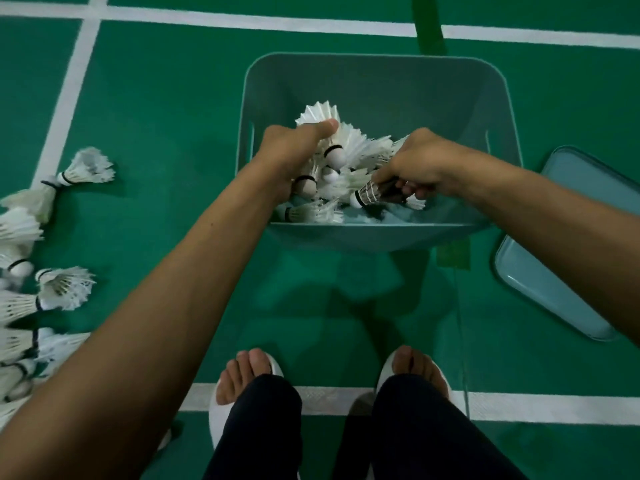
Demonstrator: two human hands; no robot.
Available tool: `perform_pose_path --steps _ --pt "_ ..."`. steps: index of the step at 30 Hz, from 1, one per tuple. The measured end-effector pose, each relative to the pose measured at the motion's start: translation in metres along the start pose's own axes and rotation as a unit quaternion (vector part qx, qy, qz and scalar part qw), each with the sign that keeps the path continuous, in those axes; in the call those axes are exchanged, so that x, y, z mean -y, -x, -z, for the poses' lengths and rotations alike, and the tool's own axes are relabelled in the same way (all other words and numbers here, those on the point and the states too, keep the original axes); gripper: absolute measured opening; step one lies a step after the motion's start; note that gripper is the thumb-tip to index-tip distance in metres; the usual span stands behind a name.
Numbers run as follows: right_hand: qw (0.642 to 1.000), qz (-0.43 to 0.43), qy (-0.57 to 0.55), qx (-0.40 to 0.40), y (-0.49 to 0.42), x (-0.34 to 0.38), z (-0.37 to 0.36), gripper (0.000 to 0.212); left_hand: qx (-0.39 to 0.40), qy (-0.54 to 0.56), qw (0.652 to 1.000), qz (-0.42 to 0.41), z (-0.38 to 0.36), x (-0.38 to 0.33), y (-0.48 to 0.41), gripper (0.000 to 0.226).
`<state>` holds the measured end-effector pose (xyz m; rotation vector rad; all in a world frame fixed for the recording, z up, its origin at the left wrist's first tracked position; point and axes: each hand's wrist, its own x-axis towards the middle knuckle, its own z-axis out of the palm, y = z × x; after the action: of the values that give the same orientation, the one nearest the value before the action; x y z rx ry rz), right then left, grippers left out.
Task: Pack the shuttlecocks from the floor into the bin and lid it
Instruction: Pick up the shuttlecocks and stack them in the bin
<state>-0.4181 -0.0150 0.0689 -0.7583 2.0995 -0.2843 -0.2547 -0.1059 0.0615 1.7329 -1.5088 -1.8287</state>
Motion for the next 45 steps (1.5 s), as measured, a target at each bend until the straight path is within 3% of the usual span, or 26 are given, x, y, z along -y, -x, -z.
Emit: perform_pose_path --steps 6,8,12,16,22,24,27,32,36,39,41,45 --pt "0.993 -0.021 -0.08 0.082 -0.022 -0.002 -0.021 0.013 0.064 -0.07 0.995 0.036 -0.004 0.004 -0.013 0.054" --pt "0.992 -0.024 -0.095 0.078 -0.026 -0.004 -0.018 0.017 0.081 -0.082 0.992 0.042 -0.007 0.002 -0.013 0.055" --pt "0.999 -0.014 -0.019 0.034 -0.026 -0.011 -0.01 0.025 0.09 -0.117 0.988 0.04 -0.007 0.0 -0.019 0.076" --pt "0.996 -0.036 -0.056 0.06 -0.027 -0.01 -0.017 0.021 0.128 -0.121 0.984 0.036 -0.007 -0.004 -0.024 0.077" --pt "0.993 0.003 -0.114 0.021 -0.023 0.0 -0.015 0.007 0.193 -0.126 0.972 0.039 -0.01 -0.018 -0.022 0.036" --pt "0.995 0.039 -0.095 -0.004 -0.022 0.001 -0.013 0.005 0.206 -0.089 0.973 0.057 -0.009 -0.02 -0.024 0.034" --pt "0.993 0.094 -0.061 -0.036 -0.026 -0.001 -0.01 0.019 0.201 -0.038 0.975 0.088 -0.007 -0.02 -0.027 0.049" --pt "0.992 0.125 0.006 -0.033 -0.035 0.0 -0.009 0.017 0.191 -0.038 0.978 0.078 -0.012 -0.014 -0.027 0.024" --pt "0.989 0.141 0.008 -0.049 -0.042 -0.009 -0.009 0.016 0.2 -0.126 0.971 0.026 -0.015 -0.015 -0.039 0.049" --pt "0.988 0.143 -0.001 -0.051 -0.041 -0.015 -0.011 0.014 0.228 -0.165 0.959 0.036 -0.016 -0.019 -0.046 0.057" --pt "0.989 0.139 -0.022 -0.047 -0.041 -0.016 -0.009 0.009 0.245 -0.149 0.956 0.054 -0.017 -0.02 -0.048 0.06" --pt "0.988 0.143 -0.047 -0.041 -0.041 -0.016 -0.006 0.02 0.258 -0.094 0.957 0.095 -0.014 -0.015 -0.055 0.074"
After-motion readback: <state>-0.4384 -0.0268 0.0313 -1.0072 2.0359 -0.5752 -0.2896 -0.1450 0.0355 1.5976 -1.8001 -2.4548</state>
